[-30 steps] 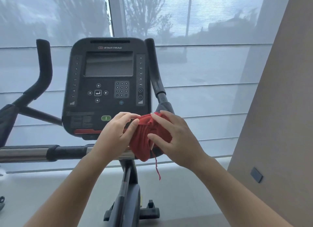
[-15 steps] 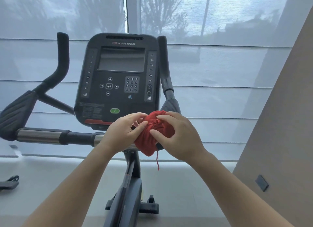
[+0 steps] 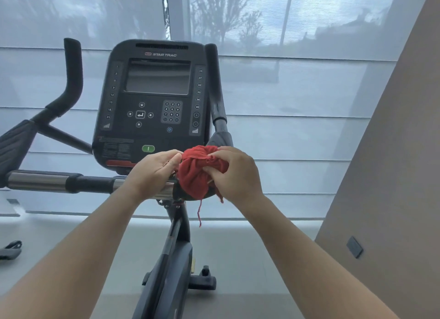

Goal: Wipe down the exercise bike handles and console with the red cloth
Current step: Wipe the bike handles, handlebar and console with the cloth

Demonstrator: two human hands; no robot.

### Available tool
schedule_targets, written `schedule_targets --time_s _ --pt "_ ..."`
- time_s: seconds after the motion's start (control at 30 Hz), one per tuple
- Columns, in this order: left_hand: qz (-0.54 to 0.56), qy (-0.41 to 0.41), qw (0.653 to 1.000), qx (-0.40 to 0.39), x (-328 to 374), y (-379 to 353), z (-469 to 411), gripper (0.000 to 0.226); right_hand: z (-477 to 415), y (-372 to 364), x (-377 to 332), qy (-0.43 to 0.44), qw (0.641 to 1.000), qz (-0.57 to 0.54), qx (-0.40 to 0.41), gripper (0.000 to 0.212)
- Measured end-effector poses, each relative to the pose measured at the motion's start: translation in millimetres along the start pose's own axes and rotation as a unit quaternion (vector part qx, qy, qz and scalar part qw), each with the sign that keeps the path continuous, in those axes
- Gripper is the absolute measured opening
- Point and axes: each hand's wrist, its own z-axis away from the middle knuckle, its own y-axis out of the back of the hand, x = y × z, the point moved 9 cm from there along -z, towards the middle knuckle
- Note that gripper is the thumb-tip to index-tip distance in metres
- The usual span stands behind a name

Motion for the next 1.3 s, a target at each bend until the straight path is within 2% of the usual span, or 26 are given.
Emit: schedule_targets --time_s 0.2,0.33,0.5,0.63,0.73,0.8,0.9,0.97,1.07,1.2,1.3 --pt "-0.004 0.003 1.0 -0.002 -1 1 -1 0.053 -4 -1 4 0.004 1.0 0.027 -0.005 0.02" --pt "-0.076 -0.005 0.997 -0.005 -3 -4 -1 0.059 14 3 1 0.024 1.0 0.019 -0.004 0.02" --pt "-0.132 0.039 0.99 0.003 -13 -5 -2 0.06 -14 8 15 -0.049 0.998 0.01 0.03 0.021" --pt "-0.157 0.052 0.986 -0.007 -19 -8 -6 0.053 2 2 7 -0.034 0.999 0.033 0.016 0.024" --pt "-0.153 0.055 0.987 0.004 -20 -7 -8 0.049 14 5 -1 -0.031 0.999 0.032 0.006 0.03" --pt "-0.15 0.054 0.987 0.023 -18 -5 -8 0.049 12 2 -4 -0.06 0.997 0.043 0.0 0.041" --pt "-0.127 0.057 0.988 0.064 -18 2 -5 0.054 5 -12 -13 -0.062 0.993 0.104 0.001 0.051" --pt "-0.117 0.058 0.988 0.081 -17 6 -3 0.059 -3 -17 -13 -0.053 0.99 0.127 0.0 0.045" --pt "-0.118 0.06 0.988 0.079 -14 6 -2 0.055 -20 -13 -4 -0.05 0.995 0.081 -0.007 0.033" --pt "-0.143 0.053 0.985 0.074 -12 5 0 0.06 -15 -13 -3 -0.012 0.998 0.061 -0.031 0.031" --pt "-0.181 0.036 0.981 0.068 -7 2 2 0.053 4 -17 -2 0.018 0.998 0.045 -0.035 0.03"
